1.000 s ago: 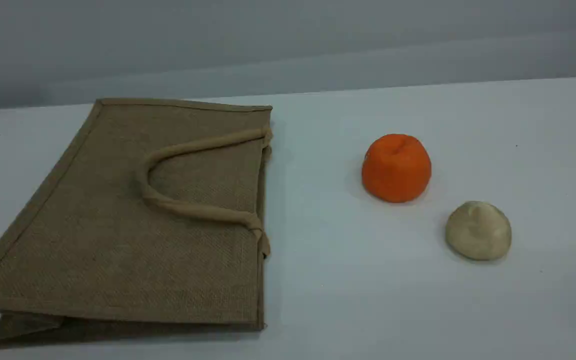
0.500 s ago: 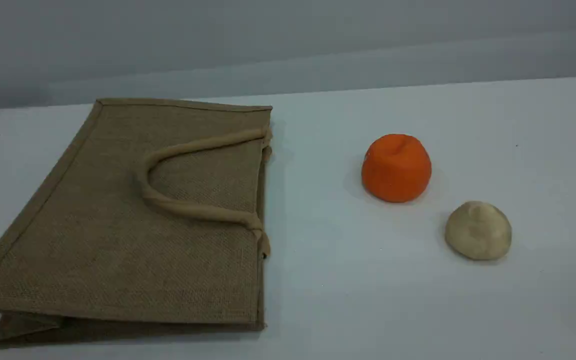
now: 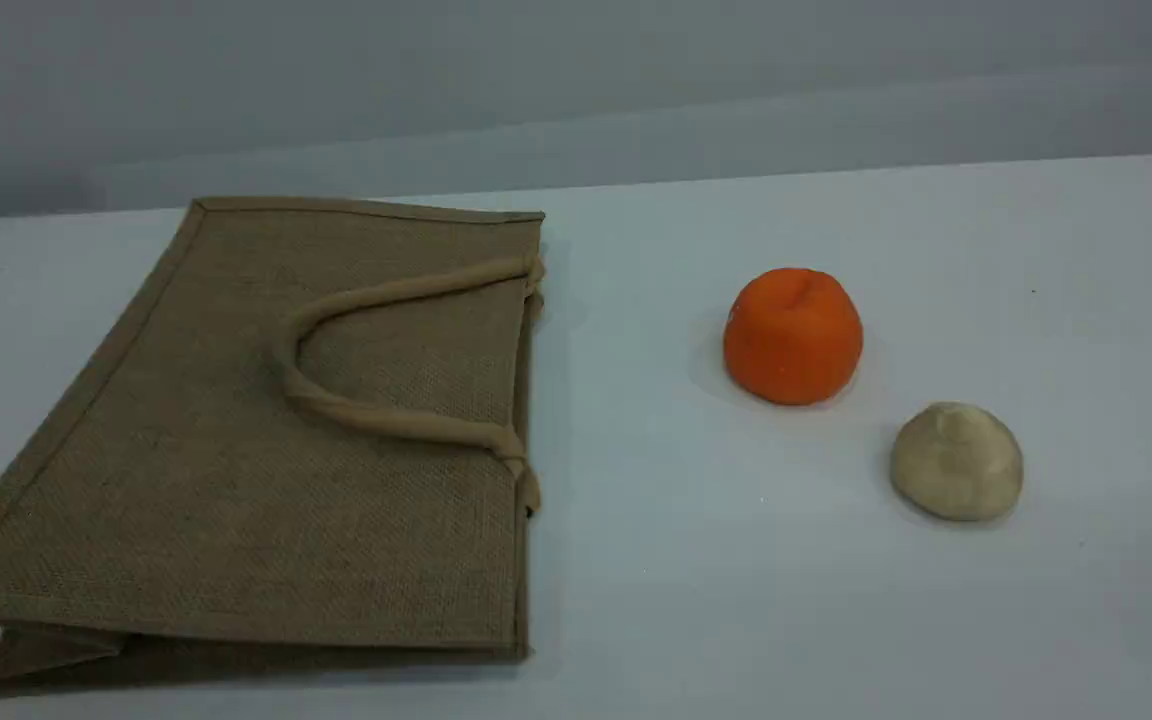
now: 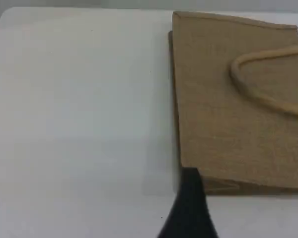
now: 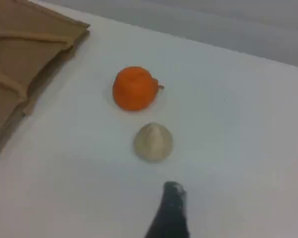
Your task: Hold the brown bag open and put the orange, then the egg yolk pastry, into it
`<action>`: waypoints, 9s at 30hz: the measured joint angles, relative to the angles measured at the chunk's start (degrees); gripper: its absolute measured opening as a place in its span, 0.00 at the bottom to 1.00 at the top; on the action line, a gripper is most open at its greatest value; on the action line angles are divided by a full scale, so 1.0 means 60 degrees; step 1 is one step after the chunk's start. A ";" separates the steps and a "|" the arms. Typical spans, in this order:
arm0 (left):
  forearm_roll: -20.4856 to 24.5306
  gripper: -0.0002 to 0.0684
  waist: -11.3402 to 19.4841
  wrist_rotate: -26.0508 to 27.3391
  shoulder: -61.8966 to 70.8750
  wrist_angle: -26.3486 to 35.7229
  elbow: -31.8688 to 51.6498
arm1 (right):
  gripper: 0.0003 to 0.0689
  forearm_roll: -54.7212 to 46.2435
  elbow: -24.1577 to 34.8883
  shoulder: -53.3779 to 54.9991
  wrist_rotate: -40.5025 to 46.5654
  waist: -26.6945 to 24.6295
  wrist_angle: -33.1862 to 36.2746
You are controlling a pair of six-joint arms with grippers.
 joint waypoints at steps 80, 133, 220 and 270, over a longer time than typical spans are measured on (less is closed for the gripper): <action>-0.0208 0.75 -0.0021 -0.0728 1.2046 -0.2890 -0.6019 | 0.83 0.0062 -0.5807 0.9984 0.1248 0.0009 -0.1941; -0.1790 0.75 -0.1557 -0.1512 2.0995 -0.4436 -0.8847 | 0.83 -0.0120 -0.5872 1.3143 0.1154 0.0009 -0.3332; -0.5715 0.13 -0.1557 0.7330 1.9292 0.1366 -1.5433 | 0.83 0.4828 -0.5896 1.8721 -0.5062 0.1810 -0.6445; -0.5706 0.13 -0.1557 0.7523 1.9292 0.1359 -1.5433 | 0.03 0.3386 -0.6490 1.7555 -0.3161 0.1835 -0.5474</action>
